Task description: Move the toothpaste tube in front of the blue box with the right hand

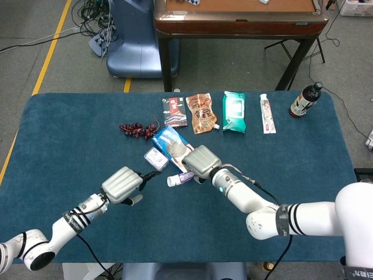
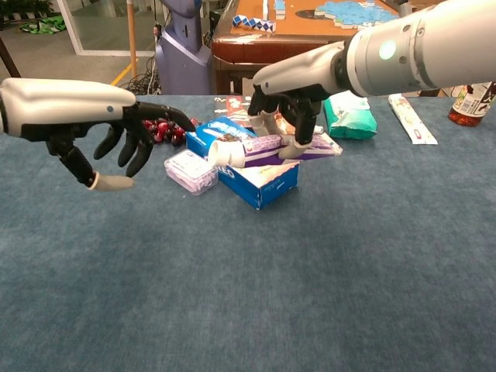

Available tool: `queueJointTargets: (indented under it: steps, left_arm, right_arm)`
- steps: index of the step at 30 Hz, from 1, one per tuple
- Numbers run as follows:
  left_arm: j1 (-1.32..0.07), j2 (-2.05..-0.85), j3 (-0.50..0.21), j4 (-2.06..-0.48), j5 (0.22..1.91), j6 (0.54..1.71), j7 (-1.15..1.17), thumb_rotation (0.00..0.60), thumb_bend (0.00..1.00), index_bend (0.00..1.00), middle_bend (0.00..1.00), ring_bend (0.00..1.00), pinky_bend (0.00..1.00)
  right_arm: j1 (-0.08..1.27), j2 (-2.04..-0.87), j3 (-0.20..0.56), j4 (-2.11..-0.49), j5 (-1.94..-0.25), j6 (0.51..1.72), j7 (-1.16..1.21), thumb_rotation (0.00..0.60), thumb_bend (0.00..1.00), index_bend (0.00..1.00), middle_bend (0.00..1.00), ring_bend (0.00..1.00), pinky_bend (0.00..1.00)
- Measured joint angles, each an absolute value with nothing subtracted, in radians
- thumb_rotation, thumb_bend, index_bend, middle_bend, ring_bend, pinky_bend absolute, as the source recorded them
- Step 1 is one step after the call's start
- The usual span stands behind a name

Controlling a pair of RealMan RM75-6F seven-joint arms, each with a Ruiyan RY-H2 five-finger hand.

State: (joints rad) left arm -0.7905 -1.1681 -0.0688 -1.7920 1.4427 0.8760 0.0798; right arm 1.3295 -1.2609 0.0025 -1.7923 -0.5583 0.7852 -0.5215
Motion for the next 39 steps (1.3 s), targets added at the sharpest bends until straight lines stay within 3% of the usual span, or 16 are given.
queueJointTargets:
  steps: [1,3,5,9,13,20,28,39]
  left_arm:
    - [-0.781,-1.167,-0.072,-1.793,1.432,0.885,0.059,0.582,0.33,0.06,0.35,0.33,0.5]
    - [-0.767,-1.165,-0.077,-1.796,1.415,0.899,0.023,0.498,0.32,0.04,0.31,0.27,0.44]
    - [-0.752,-1.164,-0.083,-1.8,1.398,0.911,-0.031,0.334,0.3,0.01,0.23,0.18,0.36]
    - [-0.73,-1.16,-0.094,-1.808,1.369,0.919,-0.153,0.129,0.25,0.0,0.11,0.08,0.23]
    - [-0.709,-1.16,-0.11,-1.809,1.351,0.925,-0.275,0.01,0.2,0.0,0.05,0.04,0.16]
    - [-0.679,-1.191,-0.14,-1.796,1.329,0.944,-0.438,0.0,0.18,0.0,0.02,0.01,0.09]
    - [-0.656,-1.253,-0.167,-1.78,1.272,0.992,-0.391,0.0,0.17,0.0,0.01,0.0,0.08]
    - [-0.646,-1.329,-0.208,-1.771,1.191,1.029,-0.326,0.0,0.16,0.0,0.0,0.0,0.08]
  right_arm:
    - [1.32,-1.26,0.007,-1.792,-0.565,0.783,-0.503,0.6,0.88,0.81,0.76,0.65,0.47]
    - [1.298,-1.26,0.019,-1.789,-0.58,0.773,-0.458,0.6,0.88,0.81,0.76,0.65,0.49]
    - [1.277,-1.263,0.033,-1.785,-0.598,0.759,-0.412,0.6,0.88,0.82,0.76,0.66,0.52]
    - [1.248,-1.269,0.063,-1.779,-0.627,0.723,-0.337,0.6,0.88,0.82,0.76,0.66,0.54]
    - [1.23,-1.277,0.093,-1.775,-0.641,0.693,-0.276,0.6,0.88,0.82,0.76,0.66,0.54]
    - [1.228,-1.306,0.124,-1.764,-0.624,0.668,-0.227,0.6,0.88,0.83,0.76,0.67,0.54]
    - [1.231,-1.36,0.129,-1.764,-0.589,0.692,-0.21,0.6,0.88,0.84,0.77,0.68,0.54]
    - [1.19,-1.466,0.138,-1.792,-0.58,0.872,-0.214,0.6,0.88,0.86,0.78,0.71,0.57]
